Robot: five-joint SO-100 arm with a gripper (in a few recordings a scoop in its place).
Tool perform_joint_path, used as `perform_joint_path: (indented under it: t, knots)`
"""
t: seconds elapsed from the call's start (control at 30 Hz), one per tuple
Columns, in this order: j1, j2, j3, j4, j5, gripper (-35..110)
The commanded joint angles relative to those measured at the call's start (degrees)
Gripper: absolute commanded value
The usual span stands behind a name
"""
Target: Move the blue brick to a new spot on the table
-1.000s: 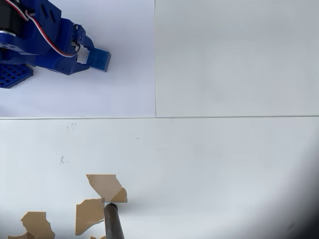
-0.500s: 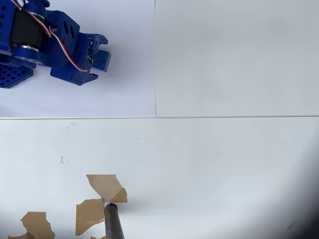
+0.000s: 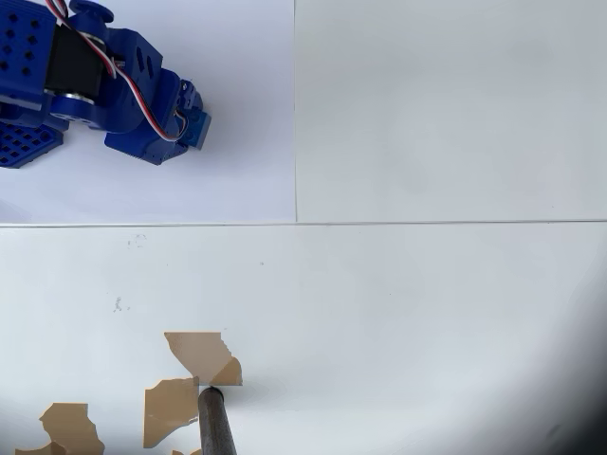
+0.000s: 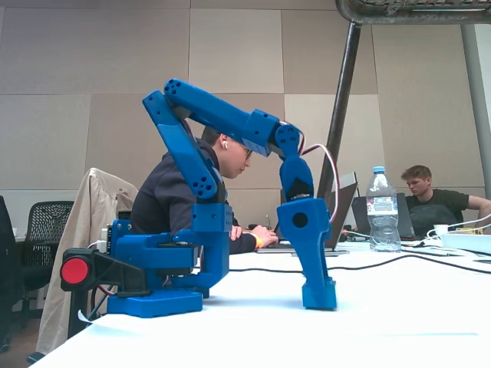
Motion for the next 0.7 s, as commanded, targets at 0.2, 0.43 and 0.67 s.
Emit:
perform_joint_path:
  t: [0.2, 0.43, 0.67]
  knots:
    - [17.7, 18.0, -1.8, 9.0, -2.4, 1]
    - [32.0, 17.8, -1.2, 9.2, -3.3, 1]
    - [43.5, 10.8, -2.5, 10.0, -5.6, 1]
